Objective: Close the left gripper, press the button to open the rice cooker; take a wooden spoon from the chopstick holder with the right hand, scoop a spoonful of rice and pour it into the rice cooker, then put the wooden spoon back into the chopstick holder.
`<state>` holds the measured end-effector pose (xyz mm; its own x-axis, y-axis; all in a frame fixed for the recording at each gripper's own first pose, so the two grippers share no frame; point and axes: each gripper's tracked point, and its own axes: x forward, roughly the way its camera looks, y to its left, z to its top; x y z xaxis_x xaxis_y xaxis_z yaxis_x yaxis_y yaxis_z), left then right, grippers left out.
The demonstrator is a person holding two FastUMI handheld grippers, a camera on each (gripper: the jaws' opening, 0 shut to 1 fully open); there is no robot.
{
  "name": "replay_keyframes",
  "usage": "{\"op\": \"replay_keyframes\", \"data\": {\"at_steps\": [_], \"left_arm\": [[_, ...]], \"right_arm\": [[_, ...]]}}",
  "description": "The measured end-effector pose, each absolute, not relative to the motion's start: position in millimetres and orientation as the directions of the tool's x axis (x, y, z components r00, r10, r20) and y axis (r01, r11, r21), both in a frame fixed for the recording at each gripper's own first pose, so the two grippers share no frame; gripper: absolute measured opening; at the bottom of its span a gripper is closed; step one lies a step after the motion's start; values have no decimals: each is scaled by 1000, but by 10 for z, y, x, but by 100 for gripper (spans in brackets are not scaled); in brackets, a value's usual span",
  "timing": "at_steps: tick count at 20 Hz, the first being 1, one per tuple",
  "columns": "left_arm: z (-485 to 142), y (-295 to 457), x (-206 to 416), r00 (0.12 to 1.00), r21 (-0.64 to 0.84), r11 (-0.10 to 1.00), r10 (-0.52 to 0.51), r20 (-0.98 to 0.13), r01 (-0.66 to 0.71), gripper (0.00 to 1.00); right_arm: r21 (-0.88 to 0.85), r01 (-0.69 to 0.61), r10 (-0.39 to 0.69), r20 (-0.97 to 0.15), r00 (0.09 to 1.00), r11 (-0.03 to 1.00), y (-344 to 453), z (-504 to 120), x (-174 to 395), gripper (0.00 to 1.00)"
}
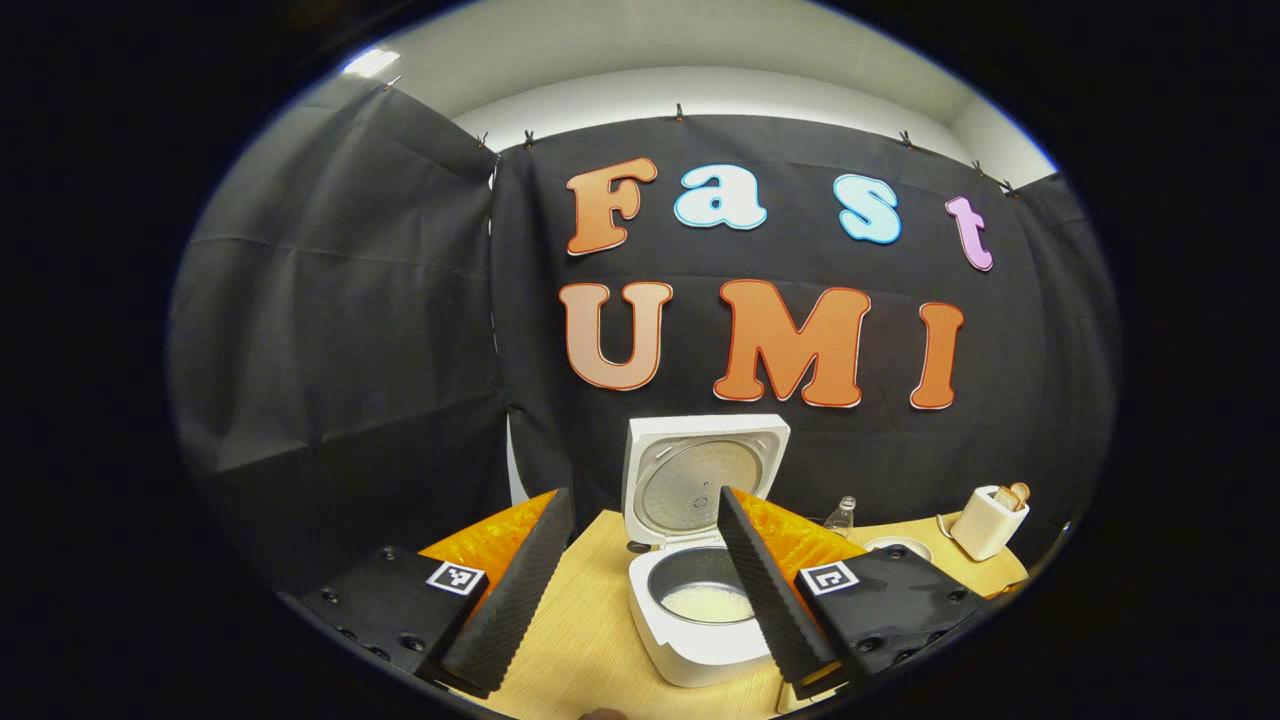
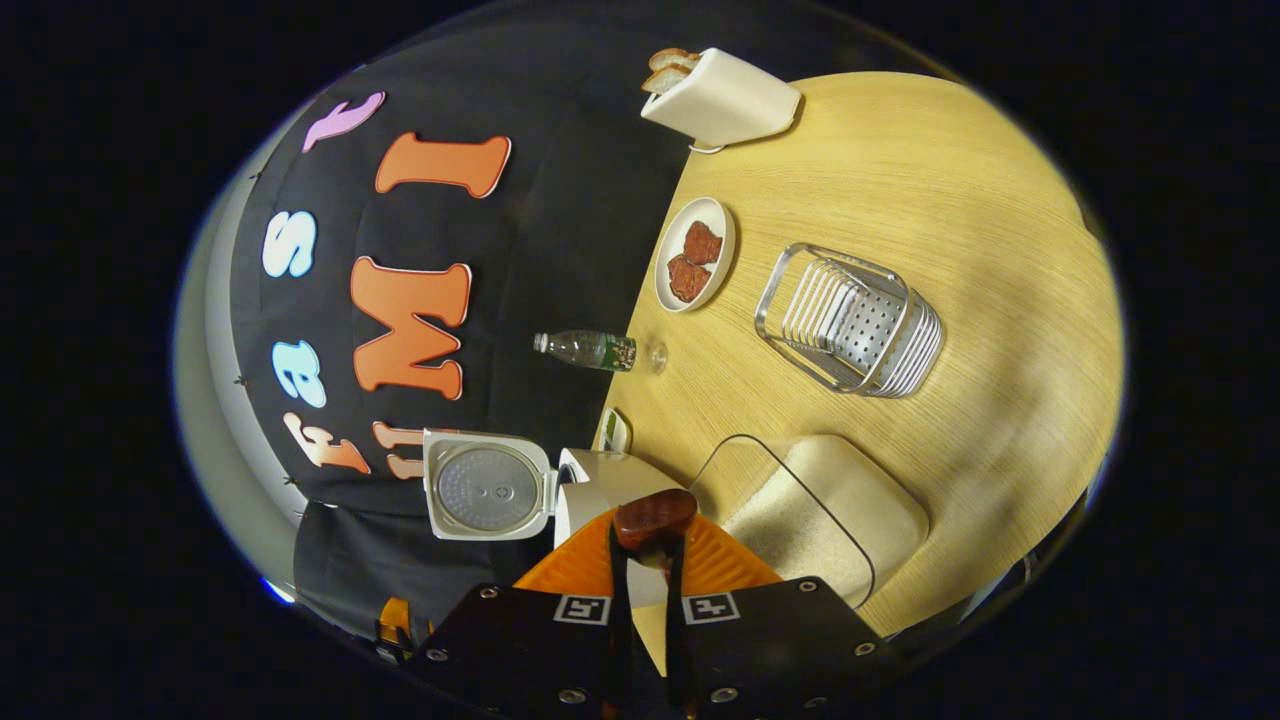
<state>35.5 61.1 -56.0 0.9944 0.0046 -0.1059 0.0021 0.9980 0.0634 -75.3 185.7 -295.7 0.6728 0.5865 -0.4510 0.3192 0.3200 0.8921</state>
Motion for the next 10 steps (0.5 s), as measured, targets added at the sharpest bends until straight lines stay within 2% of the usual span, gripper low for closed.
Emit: {"op": "replay_keyframes", "data": {"at_steps": [4, 10], "left_arm": [[-548, 601, 363, 995, 62, 998, 4, -103, 2, 98], [-502, 660, 362, 996, 67, 998, 17, -89, -11, 99]], "right_arm": [[909, 348, 586, -415, 696, 231, 1776, -2789, -621, 12], [932, 326, 605, -354, 713, 162, 1853, -2436, -446, 12]]}}
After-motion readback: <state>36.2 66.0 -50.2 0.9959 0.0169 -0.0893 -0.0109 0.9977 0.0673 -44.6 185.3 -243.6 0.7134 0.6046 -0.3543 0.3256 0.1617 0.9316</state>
